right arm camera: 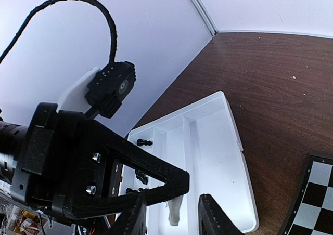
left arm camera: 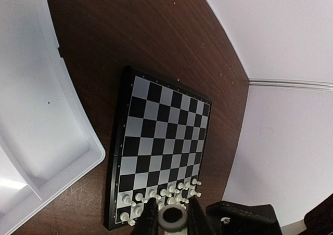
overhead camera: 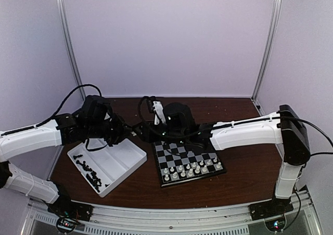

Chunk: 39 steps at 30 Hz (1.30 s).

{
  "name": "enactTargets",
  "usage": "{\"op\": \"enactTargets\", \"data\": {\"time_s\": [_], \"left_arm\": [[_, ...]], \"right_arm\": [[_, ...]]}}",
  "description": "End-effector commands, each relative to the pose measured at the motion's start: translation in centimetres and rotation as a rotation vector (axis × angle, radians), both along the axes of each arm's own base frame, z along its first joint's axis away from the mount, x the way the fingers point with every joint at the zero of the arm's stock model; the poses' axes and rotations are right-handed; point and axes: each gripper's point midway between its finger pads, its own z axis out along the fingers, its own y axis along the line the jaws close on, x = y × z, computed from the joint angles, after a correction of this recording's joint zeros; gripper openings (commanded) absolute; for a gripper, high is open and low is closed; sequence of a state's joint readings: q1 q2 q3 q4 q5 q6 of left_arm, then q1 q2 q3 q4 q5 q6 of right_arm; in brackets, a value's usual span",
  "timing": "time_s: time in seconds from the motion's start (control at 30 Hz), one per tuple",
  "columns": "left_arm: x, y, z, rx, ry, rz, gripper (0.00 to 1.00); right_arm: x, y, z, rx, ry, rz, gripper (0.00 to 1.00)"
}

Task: Set up the chess pieces on the board
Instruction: Place the chess piece on the chessboard.

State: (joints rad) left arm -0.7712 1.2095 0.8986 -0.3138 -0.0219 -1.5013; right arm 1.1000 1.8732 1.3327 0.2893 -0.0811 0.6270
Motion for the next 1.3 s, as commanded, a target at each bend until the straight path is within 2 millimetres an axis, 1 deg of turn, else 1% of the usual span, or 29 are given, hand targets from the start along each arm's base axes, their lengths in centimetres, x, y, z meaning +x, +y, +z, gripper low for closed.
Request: {"op": "enactTargets", "data": {"time_s": [0.0, 0.1, 0.2, 0.3, 0.4, 0.53, 0.9, 0.97, 1.27], "left_arm": [[0.3, 0.1, 1.7, -0.061, -0.041, 0.016, 0.13], [0.3, 0.2, 1.8, -0.063, -0.046, 0.020, 0.13], [0.4, 0.1, 1.8, -0.067, -0.047, 0.022, 0.13], [0.4, 0.0, 1.8, -0.076, -0.046, 0.023, 0.13], [0.5, -0.2, 1.9, -0.089, -0.046, 0.020, 0.13], [0.5, -0.5, 2.0, -0.100, -0.046, 0.011, 0.13], [0.5, -0.6, 1.8, -0.110, -0.039, 0.017, 0.13], [0.1, -1.0, 1.8, -0.123, -0.025, -0.010, 0.13], [0.0, -1.4, 1.5, -0.141, -0.016, -0.026, 0.13]], "right_arm": [[-0.2, 0.7, 0.7, 0.041, 0.008, 0.015, 0.37], [-0.5, 0.5, 0.4, 0.049, 0.016, 0.014, 0.38], [-0.6, -0.3, 0.3, 0.057, 0.014, -0.007, 0.39], [-0.8, -0.6, 0.0, 0.056, 0.013, -0.008, 0.35], [-0.9, -0.4, -0.1, 0.060, 0.015, -0.002, 0.32], [-1.0, -0.1, -0.2, 0.061, 0.015, 0.005, 0.32], [-0.8, 0.6, 0.0, 0.065, 0.009, 0.014, 0.26], [-0.7, 0.7, 0.2, 0.067, 0.006, 0.014, 0.23], [-0.5, 1.2, 0.1, 0.067, 0.008, 0.022, 0.13]]}}
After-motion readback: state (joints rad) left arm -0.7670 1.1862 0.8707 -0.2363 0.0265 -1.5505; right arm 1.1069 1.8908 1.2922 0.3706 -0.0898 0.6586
